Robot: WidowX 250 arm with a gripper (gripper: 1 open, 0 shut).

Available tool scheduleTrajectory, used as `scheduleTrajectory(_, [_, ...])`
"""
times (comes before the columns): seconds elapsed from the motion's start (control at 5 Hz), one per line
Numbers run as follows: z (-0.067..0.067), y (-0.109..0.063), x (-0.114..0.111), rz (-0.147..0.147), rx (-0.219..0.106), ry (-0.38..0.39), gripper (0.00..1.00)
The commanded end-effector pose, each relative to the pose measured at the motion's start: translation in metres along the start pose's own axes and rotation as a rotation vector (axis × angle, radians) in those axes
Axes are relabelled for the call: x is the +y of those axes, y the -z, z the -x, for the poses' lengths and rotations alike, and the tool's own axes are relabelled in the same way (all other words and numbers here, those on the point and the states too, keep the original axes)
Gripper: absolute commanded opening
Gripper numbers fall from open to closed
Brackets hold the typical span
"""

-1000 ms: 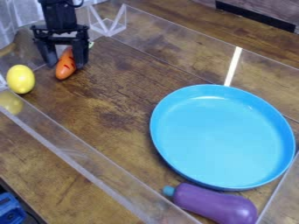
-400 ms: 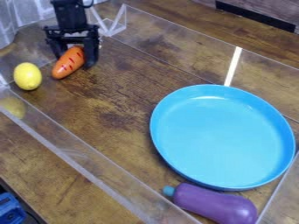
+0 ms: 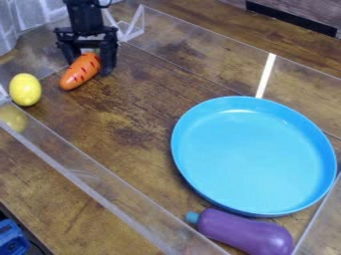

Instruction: Move the carrot to the right side

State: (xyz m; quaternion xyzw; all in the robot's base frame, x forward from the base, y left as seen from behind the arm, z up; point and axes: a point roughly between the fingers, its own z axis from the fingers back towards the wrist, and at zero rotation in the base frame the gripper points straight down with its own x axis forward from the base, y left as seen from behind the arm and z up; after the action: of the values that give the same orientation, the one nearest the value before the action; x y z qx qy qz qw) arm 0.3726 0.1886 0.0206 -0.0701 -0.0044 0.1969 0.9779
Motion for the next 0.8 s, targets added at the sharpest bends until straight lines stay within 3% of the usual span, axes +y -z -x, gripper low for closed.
scheduleTrajectory(0.0, [-0.004,0.002,-0.008,-0.007,-0.013,0.014,1.00])
scheduleTrajectory(0.2, [-0.004,0.004,-0.010,-0.007,-0.012,0.015,1.00])
scheduleTrajectory(0.6, [0.004,-0.011,-0.009,-0.004,-0.015,-0.069,1.00])
